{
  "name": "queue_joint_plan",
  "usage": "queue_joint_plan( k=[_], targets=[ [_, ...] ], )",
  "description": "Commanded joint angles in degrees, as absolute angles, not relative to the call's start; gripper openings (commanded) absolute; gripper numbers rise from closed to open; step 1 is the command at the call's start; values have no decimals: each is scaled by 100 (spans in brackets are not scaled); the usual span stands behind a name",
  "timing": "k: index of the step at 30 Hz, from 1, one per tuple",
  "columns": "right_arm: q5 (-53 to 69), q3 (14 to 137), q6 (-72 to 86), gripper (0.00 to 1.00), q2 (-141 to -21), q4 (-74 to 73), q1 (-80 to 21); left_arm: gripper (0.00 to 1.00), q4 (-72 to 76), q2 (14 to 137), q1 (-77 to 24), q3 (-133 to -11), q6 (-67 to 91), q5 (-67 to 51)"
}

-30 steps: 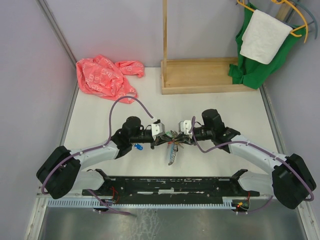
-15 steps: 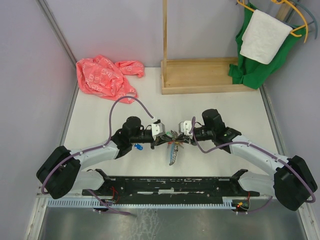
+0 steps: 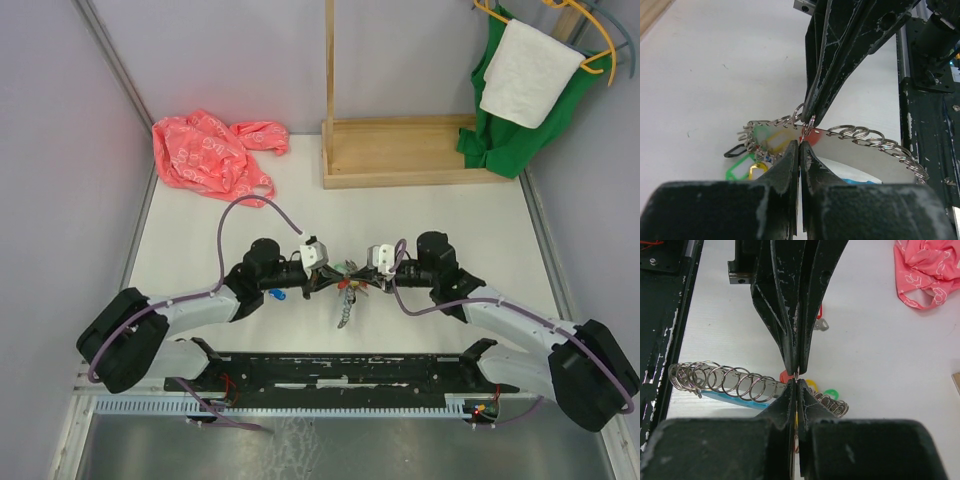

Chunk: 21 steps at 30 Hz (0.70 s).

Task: Put the keys on the keyring

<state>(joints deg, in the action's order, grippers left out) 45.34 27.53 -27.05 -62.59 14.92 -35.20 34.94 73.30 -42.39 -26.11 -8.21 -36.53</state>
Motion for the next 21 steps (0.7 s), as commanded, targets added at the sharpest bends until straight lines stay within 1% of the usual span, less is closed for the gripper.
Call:
queue_joint_plan(
  k=[1, 5, 9, 11, 13, 16, 18, 21],
  targets=[
    [4545, 2441, -1760, 1, -6279, 4015, -3501, 3, 4399, 7580, -4267, -2311, 118, -3600],
    [4427, 2102, -1228, 1, -6612, 5400, -3500, 3, 4898, 7946, -4278, -2182, 535, -3608],
    [4378, 2047, -1048, 1, -6960, 5947, -3510, 3, 5268, 8143, -4336, -2181, 655, -3448],
    [4364, 2060, -1044, 1, -7027, 5916, -3502, 3, 5213, 8109, -4339, -2250, 602, -3332],
    [4343, 2105, -1203, 1, -6944, 5506, -3510, 3, 4929, 7891, -4341, -2293, 382, -3154],
    [4363, 2329, -1935, 2, -6535, 3772, -3505, 3, 4371, 7478, -4342, -2343, 11, -2908],
    [4318, 2490, -2321, 8, -6224, 2829, -3508, 3, 4104, 7255, -4342, -2372, -129, -2846],
    [4251, 2704, -2691, 16, -5961, 1867, -3503, 3, 3960, 7072, -4342, -2396, -192, -2860]
  ],
)
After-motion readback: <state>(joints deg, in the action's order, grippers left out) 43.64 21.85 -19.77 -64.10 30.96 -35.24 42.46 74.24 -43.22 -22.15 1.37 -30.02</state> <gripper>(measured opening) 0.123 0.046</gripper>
